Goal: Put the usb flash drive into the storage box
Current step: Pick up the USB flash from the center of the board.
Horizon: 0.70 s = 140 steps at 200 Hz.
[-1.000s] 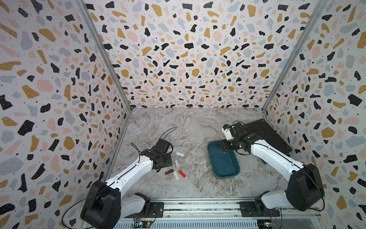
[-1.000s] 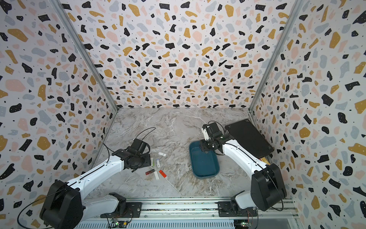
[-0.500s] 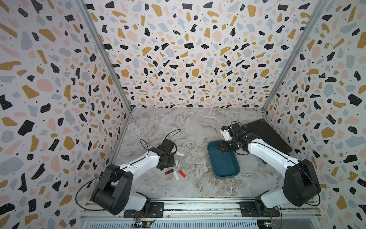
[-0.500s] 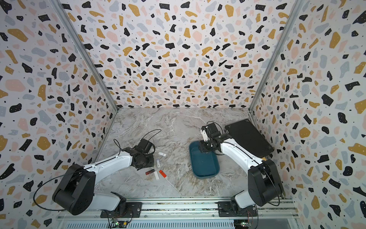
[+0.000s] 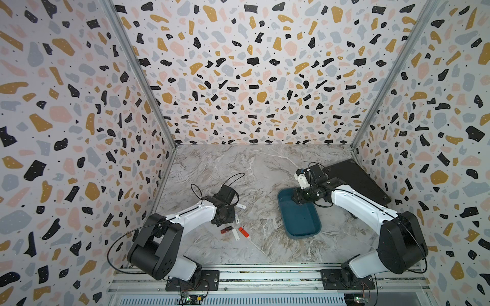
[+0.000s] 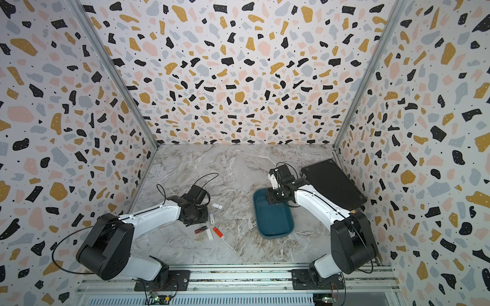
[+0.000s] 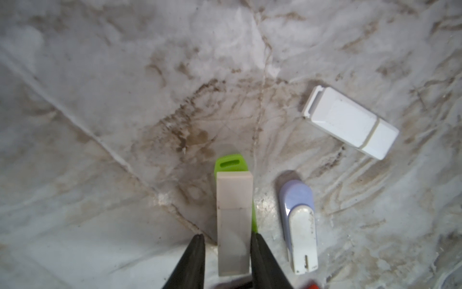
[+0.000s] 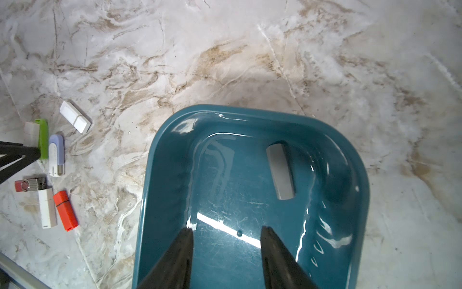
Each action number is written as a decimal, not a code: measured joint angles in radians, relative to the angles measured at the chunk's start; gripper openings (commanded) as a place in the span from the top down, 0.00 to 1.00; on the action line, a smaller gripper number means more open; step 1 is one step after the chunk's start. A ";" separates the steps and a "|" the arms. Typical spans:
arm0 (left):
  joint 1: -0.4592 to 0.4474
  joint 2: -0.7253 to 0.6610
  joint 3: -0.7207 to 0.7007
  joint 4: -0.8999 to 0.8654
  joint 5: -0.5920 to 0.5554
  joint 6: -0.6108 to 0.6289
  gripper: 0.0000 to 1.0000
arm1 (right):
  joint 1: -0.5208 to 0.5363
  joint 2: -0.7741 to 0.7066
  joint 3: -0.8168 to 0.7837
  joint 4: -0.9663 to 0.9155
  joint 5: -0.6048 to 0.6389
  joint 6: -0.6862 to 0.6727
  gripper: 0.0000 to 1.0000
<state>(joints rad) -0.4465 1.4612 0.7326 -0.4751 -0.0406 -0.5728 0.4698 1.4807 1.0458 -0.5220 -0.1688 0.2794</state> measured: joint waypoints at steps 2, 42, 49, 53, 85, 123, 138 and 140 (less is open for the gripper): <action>0.000 0.000 0.000 0.000 0.000 0.001 0.72 | 0.000 0.000 0.000 0.000 0.000 0.000 0.51; -0.001 0.000 0.001 0.005 -0.001 0.006 0.81 | 0.000 0.013 0.001 -0.001 0.000 0.000 0.51; -0.001 -0.001 0.002 0.004 -0.001 0.006 0.81 | 0.000 0.013 0.001 -0.001 0.000 0.000 0.52; -0.001 -0.002 0.002 0.003 -0.002 0.006 0.82 | 0.000 0.013 0.001 -0.001 0.000 0.000 0.52; -0.017 -0.047 0.019 -0.045 -0.005 0.002 0.82 | 0.000 0.012 0.001 -0.001 0.002 -0.002 0.52; -0.176 -0.153 0.135 -0.102 -0.013 -0.054 0.82 | -0.004 -0.011 0.002 -0.002 0.025 -0.012 0.52; -0.286 -0.156 0.202 -0.101 -0.019 -0.090 0.82 | -0.012 -0.032 0.006 -0.002 0.045 -0.013 0.52; -0.297 -0.154 0.209 -0.100 -0.021 -0.094 0.82 | -0.013 -0.034 0.006 -0.002 0.046 -0.013 0.52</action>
<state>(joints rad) -0.7433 1.3071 0.9413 -0.5755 -0.0620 -0.6670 0.4564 1.4464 1.0523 -0.5243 -0.1226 0.2665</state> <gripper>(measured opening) 0.199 0.480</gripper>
